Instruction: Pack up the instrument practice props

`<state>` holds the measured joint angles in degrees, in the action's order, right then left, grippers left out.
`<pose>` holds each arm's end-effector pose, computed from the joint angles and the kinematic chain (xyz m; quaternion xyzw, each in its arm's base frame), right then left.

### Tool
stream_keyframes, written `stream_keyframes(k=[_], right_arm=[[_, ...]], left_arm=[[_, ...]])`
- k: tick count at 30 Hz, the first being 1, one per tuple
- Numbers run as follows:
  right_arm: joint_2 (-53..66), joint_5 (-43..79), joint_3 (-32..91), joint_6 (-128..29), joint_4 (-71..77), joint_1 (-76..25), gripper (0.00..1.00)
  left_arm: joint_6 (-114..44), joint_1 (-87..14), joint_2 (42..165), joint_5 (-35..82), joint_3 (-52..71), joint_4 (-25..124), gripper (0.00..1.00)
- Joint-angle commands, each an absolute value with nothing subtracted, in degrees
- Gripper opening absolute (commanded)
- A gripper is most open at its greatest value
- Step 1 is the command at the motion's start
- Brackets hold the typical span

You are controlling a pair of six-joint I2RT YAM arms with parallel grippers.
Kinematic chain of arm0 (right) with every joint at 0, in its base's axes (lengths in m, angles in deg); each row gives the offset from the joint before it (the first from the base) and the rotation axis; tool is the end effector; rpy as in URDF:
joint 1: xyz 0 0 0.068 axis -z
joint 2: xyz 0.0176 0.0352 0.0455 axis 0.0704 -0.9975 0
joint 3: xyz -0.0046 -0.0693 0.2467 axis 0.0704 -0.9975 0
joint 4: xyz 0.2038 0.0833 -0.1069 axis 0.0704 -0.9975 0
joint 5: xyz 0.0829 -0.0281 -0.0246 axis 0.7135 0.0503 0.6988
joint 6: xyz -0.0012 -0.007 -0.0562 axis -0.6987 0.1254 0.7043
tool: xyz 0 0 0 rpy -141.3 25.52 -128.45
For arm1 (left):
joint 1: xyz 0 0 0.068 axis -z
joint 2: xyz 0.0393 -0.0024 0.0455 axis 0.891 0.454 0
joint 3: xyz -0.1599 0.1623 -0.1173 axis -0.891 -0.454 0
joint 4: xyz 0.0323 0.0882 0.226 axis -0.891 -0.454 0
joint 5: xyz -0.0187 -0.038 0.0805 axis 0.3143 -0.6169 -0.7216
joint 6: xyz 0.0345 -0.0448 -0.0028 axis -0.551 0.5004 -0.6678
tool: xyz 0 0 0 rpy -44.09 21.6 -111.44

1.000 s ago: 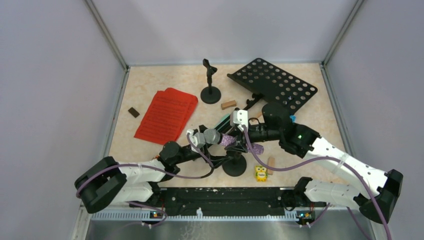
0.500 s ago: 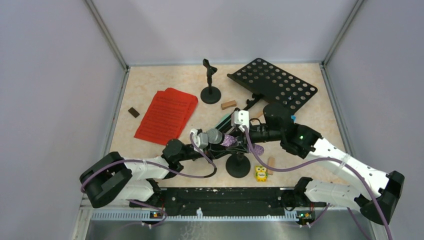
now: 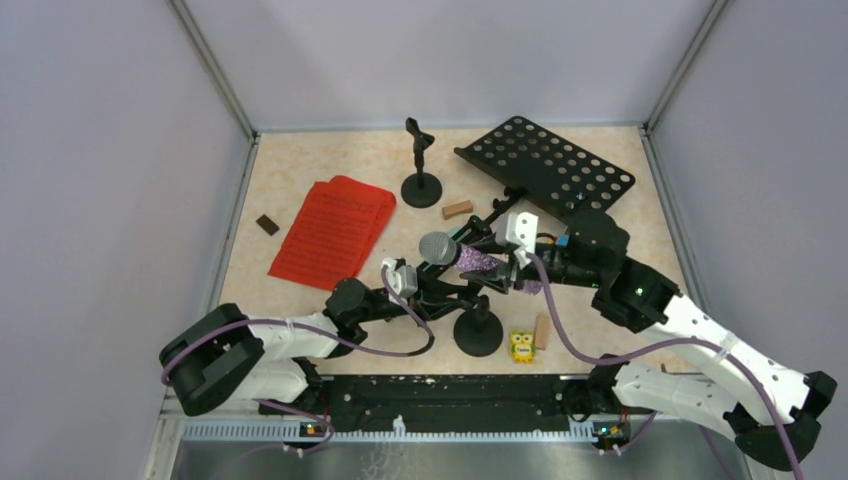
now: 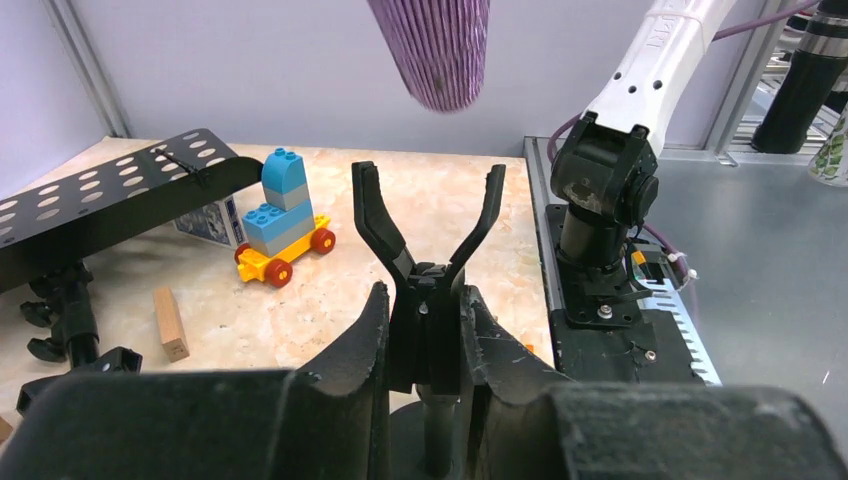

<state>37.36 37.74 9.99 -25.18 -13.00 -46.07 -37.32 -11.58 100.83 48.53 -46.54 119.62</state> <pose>0.1078 0.1576 0.3639 -0.5431 0.5403 0.3512 0.5383 0.1229 -0.1888 0.2227 0.4221 0.4539 -0.5330 0.5758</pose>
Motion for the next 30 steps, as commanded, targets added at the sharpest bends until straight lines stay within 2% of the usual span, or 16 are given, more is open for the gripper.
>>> stream_keyframes(k=[1,2,3,7,11,14,15,21,26,30], right_arm=[[41.8,33.03,12.62,-25.74,-2.31,-46.39,0.0],[42.54,31.14,12.21,-26.05,-2.16,-46.41,0.0],[43.22,28.9,11.53,-26.59,-1.77,-46.37,0.0],[45.69,21.28,8.62,-30.33,1.14,-46.39,0.0],[47.17,15.87,7.36,-32.38,3.31,-46.41,0.0],[47.13,14.26,7.78,-32.41,3.43,-46.41,0.0],[47.12,14.1,7.9,-32.48,3.45,-46.41,0.0],[47.57,13.83,7.56,-31.9,6.94,-46.4,0.0],[48.88,21.47,3.34,-28.02,10.49,-46.4,0.0],[48.58,27.47,0.05,-29.76,20.15,-46.4,0.0]], left_arm=[[-38.16,-11.23,100.84,48.52,-47.05,113.14,0.0],[-38.24,-11.19,100.6,48.52,-46.74,112.53,0.01],[-38.36,-11.18,100.3,48.41,-46.4,111.77,0.09],[-38.26,-11.23,97.94,46.32,-45.59,109.34,0.51],[-38.42,-11.23,92.9,43.23,-44.84,105.94,0.79],[-38.84,-11.18,88.79,41.76,-43.6,101.72,0.95],[-38.92,-11.21,87.36,41.41,-43.16,100.3,0.98],[-36.89,-11.23,79.65,38.57,-39.99,90.32,0.99],[-30.58,-11.23,70.97,30.51,-34.96,79.43,0.99],[-28.87,-11.19,66.28,29.52,-33.53,80.61,0.99]])
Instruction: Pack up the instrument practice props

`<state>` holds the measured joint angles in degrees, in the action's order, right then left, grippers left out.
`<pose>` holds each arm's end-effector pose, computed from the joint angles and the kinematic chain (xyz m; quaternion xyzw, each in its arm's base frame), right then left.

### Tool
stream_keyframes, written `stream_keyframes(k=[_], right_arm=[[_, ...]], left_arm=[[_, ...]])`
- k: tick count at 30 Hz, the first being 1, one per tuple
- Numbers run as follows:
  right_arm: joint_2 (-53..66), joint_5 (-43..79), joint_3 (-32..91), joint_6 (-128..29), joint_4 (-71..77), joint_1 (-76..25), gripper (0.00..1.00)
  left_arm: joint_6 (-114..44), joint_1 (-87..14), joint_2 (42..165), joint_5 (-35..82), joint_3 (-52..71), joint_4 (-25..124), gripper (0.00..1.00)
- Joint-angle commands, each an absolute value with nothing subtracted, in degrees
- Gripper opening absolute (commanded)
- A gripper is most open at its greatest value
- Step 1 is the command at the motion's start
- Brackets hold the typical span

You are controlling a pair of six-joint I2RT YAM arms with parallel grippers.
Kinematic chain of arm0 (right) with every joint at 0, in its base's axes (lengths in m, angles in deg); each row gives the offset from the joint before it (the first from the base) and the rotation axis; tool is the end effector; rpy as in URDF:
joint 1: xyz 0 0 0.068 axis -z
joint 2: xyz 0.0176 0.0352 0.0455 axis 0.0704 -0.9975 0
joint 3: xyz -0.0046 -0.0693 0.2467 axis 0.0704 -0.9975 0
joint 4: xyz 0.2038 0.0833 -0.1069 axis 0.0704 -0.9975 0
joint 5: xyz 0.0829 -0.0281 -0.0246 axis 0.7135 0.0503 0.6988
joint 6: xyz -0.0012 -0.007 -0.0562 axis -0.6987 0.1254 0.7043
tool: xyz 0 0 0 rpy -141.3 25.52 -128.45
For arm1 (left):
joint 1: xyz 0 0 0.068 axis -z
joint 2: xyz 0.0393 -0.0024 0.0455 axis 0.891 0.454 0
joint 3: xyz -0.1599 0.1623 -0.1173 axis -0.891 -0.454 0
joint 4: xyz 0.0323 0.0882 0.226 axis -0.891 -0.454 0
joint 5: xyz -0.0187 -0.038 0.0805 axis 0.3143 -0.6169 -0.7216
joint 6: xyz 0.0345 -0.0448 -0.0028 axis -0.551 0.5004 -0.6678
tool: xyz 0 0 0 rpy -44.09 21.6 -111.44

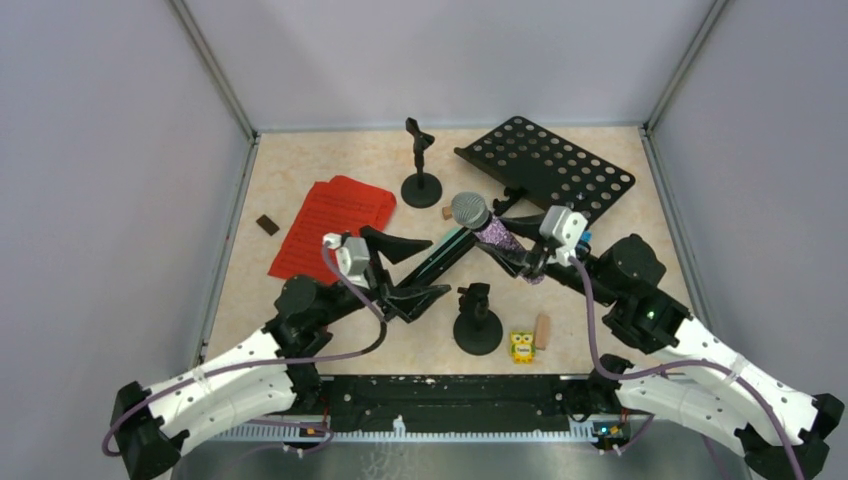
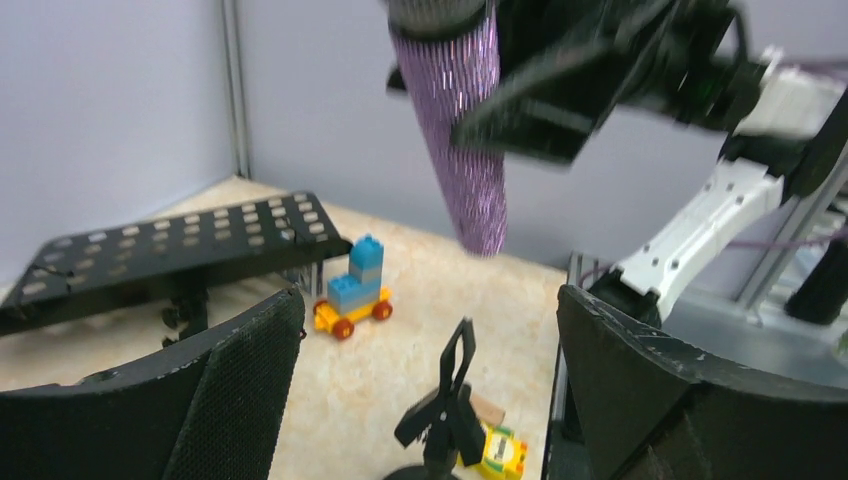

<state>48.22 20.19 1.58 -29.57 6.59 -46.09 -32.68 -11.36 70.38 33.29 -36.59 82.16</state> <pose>0.0956 0.1253 0.3827 -0.3904 0.5059 0.2980 0.7091 0.1002 -0.1463 0.3103 0.3078 0.5004 -0.5093 0.6289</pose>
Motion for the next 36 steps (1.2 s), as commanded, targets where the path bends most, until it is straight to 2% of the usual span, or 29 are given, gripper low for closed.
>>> stream_keyframes(k=[1,10,15,22,26,32,33,34,36], right_arm=[[48.08,28.83,-0.38,-30.87,22.95,-46.37,0.0],[37.24,28.96,-0.01,-54.12,53.95,-46.41,0.0],[31.61,30.64,2.53,-62.07,62.4,-46.49,0.0],[28.7,31.38,3.2,-63.37,64.58,-48.51,0.0],[27.67,32.11,3.37,-63.51,64.75,-49.68,0.0],[26.92,32.18,2.27,-63.76,64.31,-50.27,0.0],[27.01,31.92,1.72,-63.8,64.45,-50.3,0.0],[27.09,31.57,1.35,-63.9,64.85,-50.36,0.0],[27.14,31.4,0.81,-64.4,65.61,-50.37,0.0]], left_arm=[[-28.51,-11.22,65.58,29.48,-33.32,81.58,0.99],[-29.85,-11.23,68.5,29.42,-29.0,83.52,0.99],[-31.01,-11.23,72.87,27.53,-25.88,85.69,0.99],[-30.04,-11.23,78.79,30.37,-21.91,89.13,0.98],[-29.1,-11.23,81.18,32.01,-21.08,90.49,0.92],[-28.18,-11.19,82.14,32.49,-20.59,91.95,0.9],[-28.27,-11.23,82.19,32.59,-20.47,91.82,0.87],[-28.37,-11.23,82.35,32.89,-20.25,91.42,0.76],[-28.36,-11.21,82.66,32.92,-20.05,90.29,0.35]])
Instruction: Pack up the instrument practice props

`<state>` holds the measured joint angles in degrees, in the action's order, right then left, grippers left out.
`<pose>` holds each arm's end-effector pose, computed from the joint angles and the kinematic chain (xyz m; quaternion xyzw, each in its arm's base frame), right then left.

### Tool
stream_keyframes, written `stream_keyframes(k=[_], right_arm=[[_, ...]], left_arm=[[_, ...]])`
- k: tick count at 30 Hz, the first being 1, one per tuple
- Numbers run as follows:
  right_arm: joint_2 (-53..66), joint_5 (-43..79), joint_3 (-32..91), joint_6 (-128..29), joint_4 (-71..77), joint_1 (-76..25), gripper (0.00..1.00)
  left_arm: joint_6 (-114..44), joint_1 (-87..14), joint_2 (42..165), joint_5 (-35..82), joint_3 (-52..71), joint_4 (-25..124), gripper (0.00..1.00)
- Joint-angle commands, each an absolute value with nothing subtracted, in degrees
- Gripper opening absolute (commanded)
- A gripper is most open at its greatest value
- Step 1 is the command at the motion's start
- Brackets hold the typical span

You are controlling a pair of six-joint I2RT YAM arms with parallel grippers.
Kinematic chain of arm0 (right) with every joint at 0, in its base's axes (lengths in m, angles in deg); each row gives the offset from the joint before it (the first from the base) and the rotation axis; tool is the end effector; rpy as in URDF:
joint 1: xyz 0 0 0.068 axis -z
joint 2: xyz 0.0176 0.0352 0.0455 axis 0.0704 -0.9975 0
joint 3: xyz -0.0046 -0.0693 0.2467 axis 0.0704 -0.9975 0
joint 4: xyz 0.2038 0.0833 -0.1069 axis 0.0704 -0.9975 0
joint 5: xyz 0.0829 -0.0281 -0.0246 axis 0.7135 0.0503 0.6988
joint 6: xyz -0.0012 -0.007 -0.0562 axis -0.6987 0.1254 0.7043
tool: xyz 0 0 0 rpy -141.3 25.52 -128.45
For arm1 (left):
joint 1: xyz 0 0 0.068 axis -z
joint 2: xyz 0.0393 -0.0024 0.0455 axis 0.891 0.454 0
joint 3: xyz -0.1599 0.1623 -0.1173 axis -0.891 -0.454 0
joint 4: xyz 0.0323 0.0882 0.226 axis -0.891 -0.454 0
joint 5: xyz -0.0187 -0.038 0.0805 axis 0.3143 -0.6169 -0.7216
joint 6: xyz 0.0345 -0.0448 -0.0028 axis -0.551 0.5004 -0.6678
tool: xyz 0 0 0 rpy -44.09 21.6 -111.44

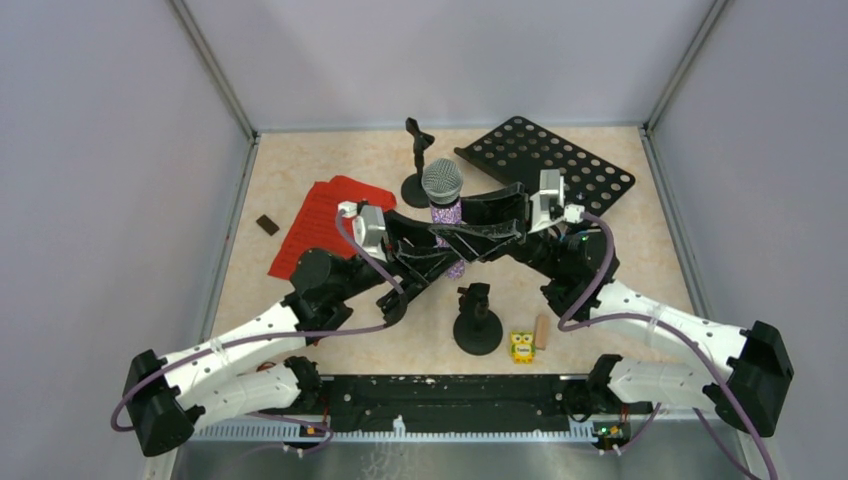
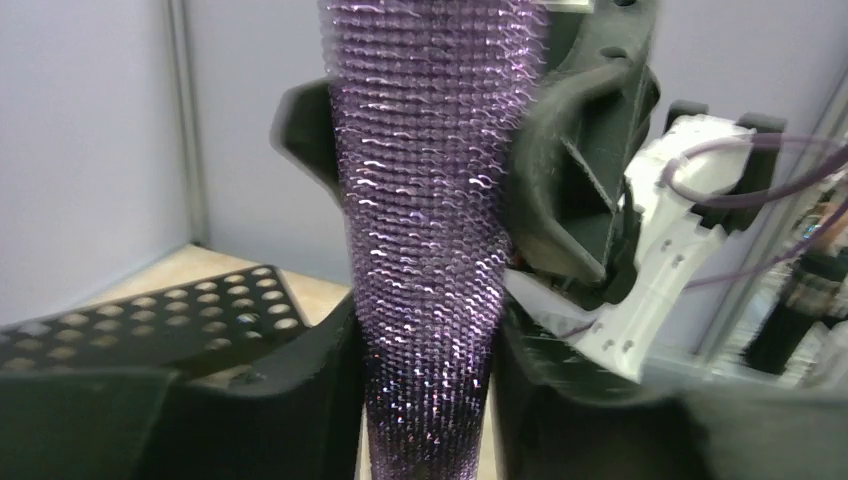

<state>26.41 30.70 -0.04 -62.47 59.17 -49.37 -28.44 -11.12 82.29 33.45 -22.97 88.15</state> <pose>0.1211 0.1865 0.3986 -0.2755 0.3524 0.5932 0.6693 0.1194 -0.1721 0.3654 0.2806 0.4558 -0.5477 0.6430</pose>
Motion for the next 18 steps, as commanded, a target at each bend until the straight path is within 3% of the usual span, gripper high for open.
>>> stream_keyframes(k=[1,5,6,7,9,10,12,14,18], right_arm=[[27.29,31.39,0.69,-64.45,65.56,-50.48,0.0],[28.98,30.92,0.54,-61.71,62.62,-50.46,0.0],[29.93,30.58,0.56,-59.66,60.23,-50.46,0.05],[31.14,29.76,0.63,-57.5,57.68,-50.46,0.13],[33.75,26.83,0.83,-52.69,51.82,-50.46,0.33],[35.03,25.36,1.09,-50.49,48.97,-50.48,0.5],[37.9,22.4,1.84,-46.75,42.66,-50.46,0.68],[40.27,19.28,2.23,-43.77,37.78,-50.41,0.74],[44.99,15.04,1.62,-39.69,29.37,-50.45,0.75]], left_arm=[[-27.88,-11.2,82.88,32.63,-19.95,89.49,0.24],[-26.99,-11.23,82.87,32.64,-19.69,86.14,0.08],[-26.72,-11.23,82.79,32.06,-19.64,84.85,0.05],[-26.47,-11.23,82.58,31.14,-19.47,83.15,0.01],[-24.85,-11.23,82.0,27.34,-18.43,75.4,0.0],[-24.05,-11.23,81.71,25.13,-17.82,72.12,0.0],[-23.57,-11.25,80.74,22.55,-17.37,67.13,0.0],[-23.66,-11.31,79.13,20.91,-18.25,64.74,0.0],[-21.24,-11.32,74.93,12.06,-20.26,58.3,0.0]])
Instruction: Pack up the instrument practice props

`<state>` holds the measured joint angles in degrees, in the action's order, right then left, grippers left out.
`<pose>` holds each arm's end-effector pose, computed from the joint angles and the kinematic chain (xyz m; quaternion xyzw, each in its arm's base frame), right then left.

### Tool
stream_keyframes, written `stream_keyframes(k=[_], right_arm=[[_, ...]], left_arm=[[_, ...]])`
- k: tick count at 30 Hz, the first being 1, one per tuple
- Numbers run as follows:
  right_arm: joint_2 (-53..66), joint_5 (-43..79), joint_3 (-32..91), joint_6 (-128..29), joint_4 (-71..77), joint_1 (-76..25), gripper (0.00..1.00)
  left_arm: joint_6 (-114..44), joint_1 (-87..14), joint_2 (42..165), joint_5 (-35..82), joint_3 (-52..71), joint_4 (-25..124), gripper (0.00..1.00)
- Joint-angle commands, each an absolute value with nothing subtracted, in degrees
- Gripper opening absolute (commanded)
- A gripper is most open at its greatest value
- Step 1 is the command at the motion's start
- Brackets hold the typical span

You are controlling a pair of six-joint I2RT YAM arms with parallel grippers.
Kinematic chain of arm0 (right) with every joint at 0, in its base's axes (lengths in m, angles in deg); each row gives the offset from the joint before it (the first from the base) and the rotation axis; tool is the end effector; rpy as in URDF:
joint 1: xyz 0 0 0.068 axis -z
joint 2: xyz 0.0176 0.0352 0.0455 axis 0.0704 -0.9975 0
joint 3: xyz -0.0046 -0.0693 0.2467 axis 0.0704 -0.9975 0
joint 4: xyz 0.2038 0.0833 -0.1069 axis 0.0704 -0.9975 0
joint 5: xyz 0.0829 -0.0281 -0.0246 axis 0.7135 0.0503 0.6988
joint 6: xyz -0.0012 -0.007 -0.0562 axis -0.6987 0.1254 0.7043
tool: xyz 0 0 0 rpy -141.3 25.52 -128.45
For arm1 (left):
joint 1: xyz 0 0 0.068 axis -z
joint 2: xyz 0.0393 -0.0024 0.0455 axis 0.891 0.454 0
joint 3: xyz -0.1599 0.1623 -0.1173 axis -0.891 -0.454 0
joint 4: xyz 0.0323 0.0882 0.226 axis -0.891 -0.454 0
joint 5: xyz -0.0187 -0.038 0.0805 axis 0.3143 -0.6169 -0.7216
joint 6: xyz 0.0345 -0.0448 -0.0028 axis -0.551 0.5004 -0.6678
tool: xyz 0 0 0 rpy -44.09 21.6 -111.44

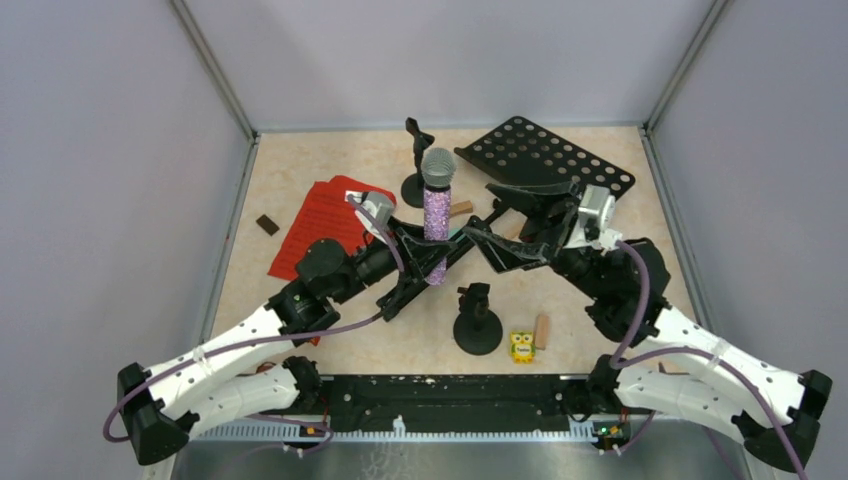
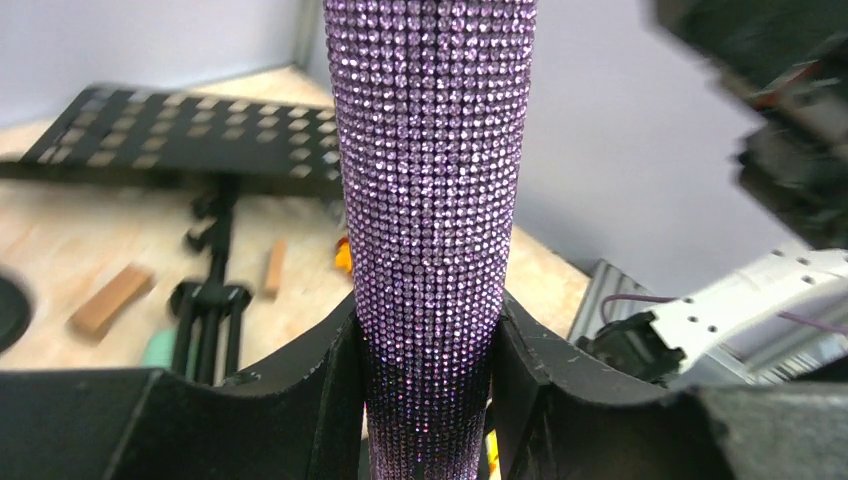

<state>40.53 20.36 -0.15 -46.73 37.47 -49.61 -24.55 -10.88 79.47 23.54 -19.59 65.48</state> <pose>0.0991 0.1465 0.4092 -0.2728 0.4044 0.4598 0.7420 0.1242 -0.1689 0.3533 0.2215 0.6025 -0.4960 0.5847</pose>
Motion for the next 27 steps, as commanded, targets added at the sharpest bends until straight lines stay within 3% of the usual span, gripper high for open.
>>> stream_keyframes(k=[1,7,11,14,19,23,27], right_arm=[[46.12,14.23,1.24,-39.2,27.38,-50.46,0.75],[52.63,10.22,-2.05,-39.49,16.45,-50.46,0.76],[57.2,7.57,-5.04,-41.48,13.14,-50.46,0.76],[58.93,5.95,-6.07,-42.09,10.38,-50.43,0.76],[59.8,4.61,-6.44,-43.92,5.9,-50.46,0.76],[60.27,5.39,-6.83,-44.63,4.63,-50.46,0.76],[61.66,5.3,-8.19,-45.52,4.51,-50.46,0.76]], left_arm=[[-21.09,-11.32,73.94,10.15,-20.71,56.54,0.0],[-21.96,-12.62,74.6,1.01,-17.2,40.37,0.0],[-22.55,-18.13,79.67,3.52,-12.86,32.52,0.0],[-23.93,-27.28,84.08,13.88,-11.36,31.96,0.0],[-35.19,-30.07,92.63,14.33,-7.75,32.32,0.01],[-47.19,-30.08,97.39,18.77,-6.2,34.63,0.17],[-56.81,-30.2,102.14,19.64,-4.84,35.57,0.1]])
